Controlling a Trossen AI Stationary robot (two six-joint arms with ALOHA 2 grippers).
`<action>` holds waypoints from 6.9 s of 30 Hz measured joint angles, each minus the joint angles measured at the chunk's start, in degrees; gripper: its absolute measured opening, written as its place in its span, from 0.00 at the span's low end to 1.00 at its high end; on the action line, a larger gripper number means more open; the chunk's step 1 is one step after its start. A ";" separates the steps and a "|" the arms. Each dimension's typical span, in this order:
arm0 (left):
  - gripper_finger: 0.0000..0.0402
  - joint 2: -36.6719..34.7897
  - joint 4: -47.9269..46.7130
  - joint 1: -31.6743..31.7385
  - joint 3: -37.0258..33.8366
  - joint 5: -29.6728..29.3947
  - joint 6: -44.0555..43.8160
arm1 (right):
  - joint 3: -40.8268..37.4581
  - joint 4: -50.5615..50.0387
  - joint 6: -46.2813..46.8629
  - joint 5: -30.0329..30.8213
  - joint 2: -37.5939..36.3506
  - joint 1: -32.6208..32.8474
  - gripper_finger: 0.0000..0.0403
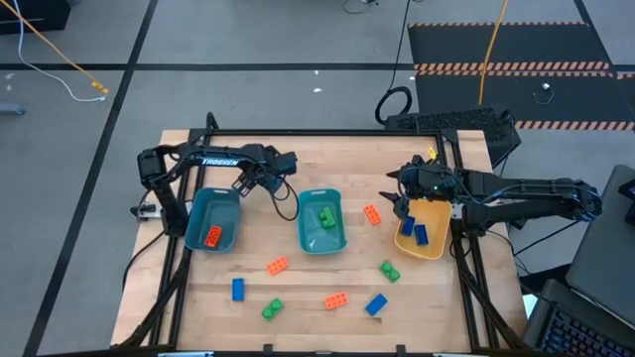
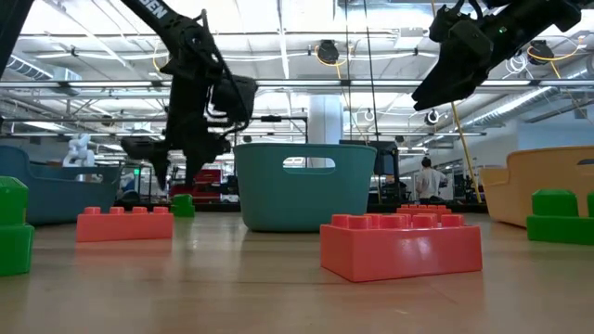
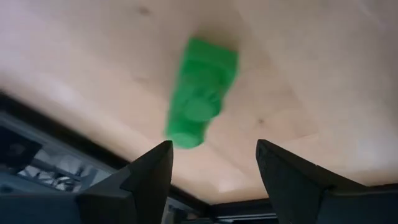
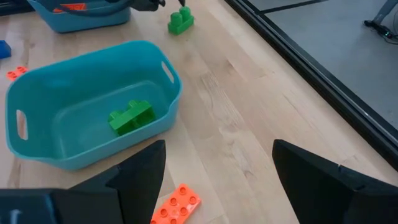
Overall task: Sort & place blocks by color
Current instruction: Put the green game piece into the light blue bin, then put the orange game piece into the dark blue bin, then put the blue game piece into the yellow bin
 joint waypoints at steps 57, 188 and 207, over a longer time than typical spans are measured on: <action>0.16 1.72 -5.99 -23.83 32.00 8.49 -22.97 | 0.00 -4.58 -1.93 0.17 -0.16 0.00 0.72; 0.90 -16.90 -18.41 -29.08 4.28 2.88 -99.67 | -0.31 -0.86 6.50 -4.33 0.79 0.00 0.72; 0.62 -28.51 66.55 -16.44 -17.13 20.06 -54.01 | 17.43 -2.74 -3.34 6.23 21.83 2.09 0.68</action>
